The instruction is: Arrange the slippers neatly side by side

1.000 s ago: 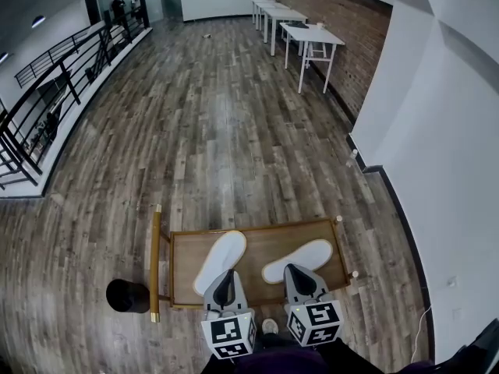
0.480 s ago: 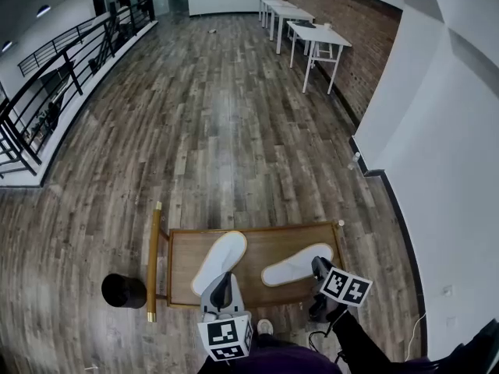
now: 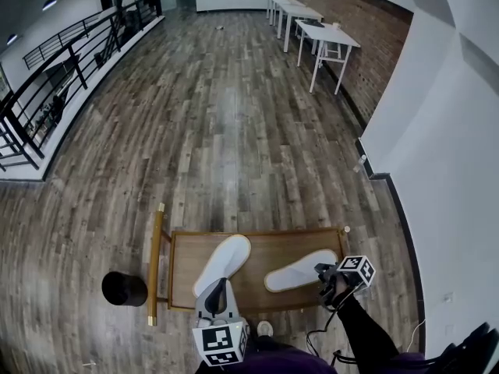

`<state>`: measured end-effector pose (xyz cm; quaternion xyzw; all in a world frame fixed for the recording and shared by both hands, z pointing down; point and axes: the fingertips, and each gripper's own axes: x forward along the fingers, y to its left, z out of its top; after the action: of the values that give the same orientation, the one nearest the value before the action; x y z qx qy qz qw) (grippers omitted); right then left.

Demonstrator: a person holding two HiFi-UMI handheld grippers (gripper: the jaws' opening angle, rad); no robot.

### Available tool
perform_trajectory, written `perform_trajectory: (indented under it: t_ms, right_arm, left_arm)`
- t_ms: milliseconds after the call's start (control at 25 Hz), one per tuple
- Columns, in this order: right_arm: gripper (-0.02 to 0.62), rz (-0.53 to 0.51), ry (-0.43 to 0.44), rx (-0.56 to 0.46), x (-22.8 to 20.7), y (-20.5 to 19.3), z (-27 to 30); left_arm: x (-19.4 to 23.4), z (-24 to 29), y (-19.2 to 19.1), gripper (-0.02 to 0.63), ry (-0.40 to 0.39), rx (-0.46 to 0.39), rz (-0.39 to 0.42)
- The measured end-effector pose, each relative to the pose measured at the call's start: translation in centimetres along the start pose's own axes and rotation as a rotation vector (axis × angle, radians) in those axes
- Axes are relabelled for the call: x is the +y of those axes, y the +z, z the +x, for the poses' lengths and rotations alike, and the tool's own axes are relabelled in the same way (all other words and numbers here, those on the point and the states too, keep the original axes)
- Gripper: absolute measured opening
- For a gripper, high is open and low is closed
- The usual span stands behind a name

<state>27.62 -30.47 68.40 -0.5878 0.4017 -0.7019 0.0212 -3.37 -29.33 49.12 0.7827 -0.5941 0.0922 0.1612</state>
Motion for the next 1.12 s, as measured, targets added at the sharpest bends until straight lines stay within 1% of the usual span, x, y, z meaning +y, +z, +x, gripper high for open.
perform_trajectory:
  t_ms: [120, 320, 600, 640, 680, 840, 920, 1040, 1120]
  right_arm:
    - [0.127, 0.072, -0.020, 0.023, -0.5, -0.1, 1.0]
    - [0.127, 0.118, -0.051, 0.046, -0.6, -0.5, 2.2]
    - [0.122, 0.070, -0.119, 0.087, -1.5, -1.2, 3.1]
    - [0.081, 0.054, -0.130, 0.096, -1.5, -1.2, 3.2]
    - [0.023, 0.032, -0.140, 0.103, -1.5, -1.2, 3.2]
    - [0.017, -0.089, -0.156, 0.131, -0.8, -1.4, 3.1]
    - [0.017, -0.170, -0.153, 0.152, 0.1, -1.3, 2.9]
    - [0.017, -0.345, -0.135, 0.207, 2.3, -1.5, 2.6]
    - [0.017, -0.477, -0.137, 0.262, 3.8, -1.8, 2.5]
  left_arm:
    - [0.6, 0.2, -0.3, 0.000, 0.011, 0.010, -0.003]
    - [1.3, 0.6, -0.2, 0.000, 0.021, 0.014, -0.003]
    - [1.9, 1.0, 0.0, 0.000, 0.030, 0.014, 0.000]
    - [1.9, 1.0, -0.1, 0.000, 0.029, 0.015, 0.000]
    - [1.9, 1.0, -0.1, 0.000, 0.029, 0.017, -0.001]
    - [2.0, 0.9, -0.3, 0.000, 0.026, 0.022, -0.004]
    - [2.0, 0.8, -0.3, 0.000, 0.025, 0.021, -0.006]
    - [2.1, 0.8, -0.3, 0.000, 0.029, 0.018, -0.009]
    - [2.1, 0.8, -0.3, 0.000, 0.031, 0.016, -0.012]
